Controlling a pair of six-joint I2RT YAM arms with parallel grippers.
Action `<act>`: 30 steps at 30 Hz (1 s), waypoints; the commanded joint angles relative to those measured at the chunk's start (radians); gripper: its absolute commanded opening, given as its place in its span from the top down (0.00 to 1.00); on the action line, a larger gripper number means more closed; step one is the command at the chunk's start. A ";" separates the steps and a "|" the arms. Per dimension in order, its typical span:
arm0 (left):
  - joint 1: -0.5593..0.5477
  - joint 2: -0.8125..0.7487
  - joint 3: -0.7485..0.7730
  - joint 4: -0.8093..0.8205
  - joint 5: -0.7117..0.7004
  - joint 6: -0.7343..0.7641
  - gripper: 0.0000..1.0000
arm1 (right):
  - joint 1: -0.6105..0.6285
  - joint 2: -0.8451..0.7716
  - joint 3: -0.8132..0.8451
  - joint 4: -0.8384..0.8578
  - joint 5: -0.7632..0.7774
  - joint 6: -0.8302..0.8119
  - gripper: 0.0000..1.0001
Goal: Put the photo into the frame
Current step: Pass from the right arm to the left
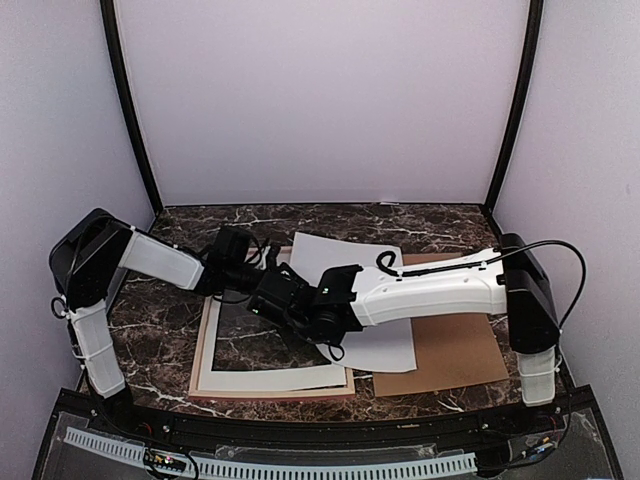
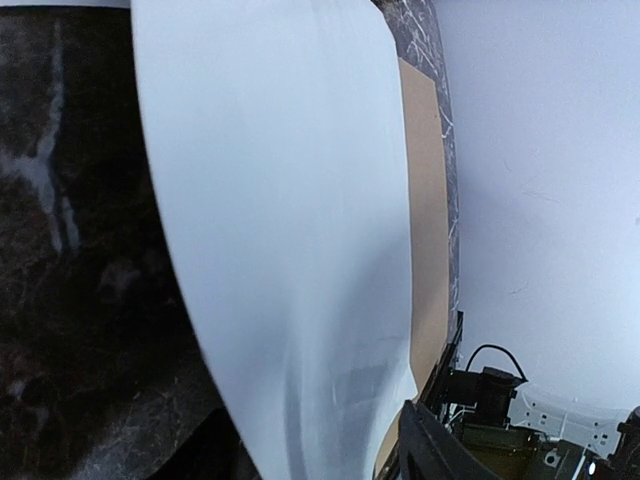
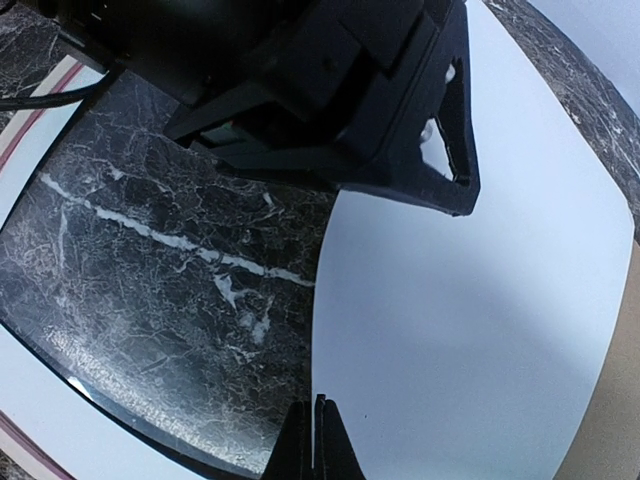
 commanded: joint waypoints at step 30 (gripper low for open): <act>0.021 -0.220 -0.049 -0.023 0.090 0.095 1.00 | -0.063 -0.512 -0.442 0.265 -0.303 0.061 0.32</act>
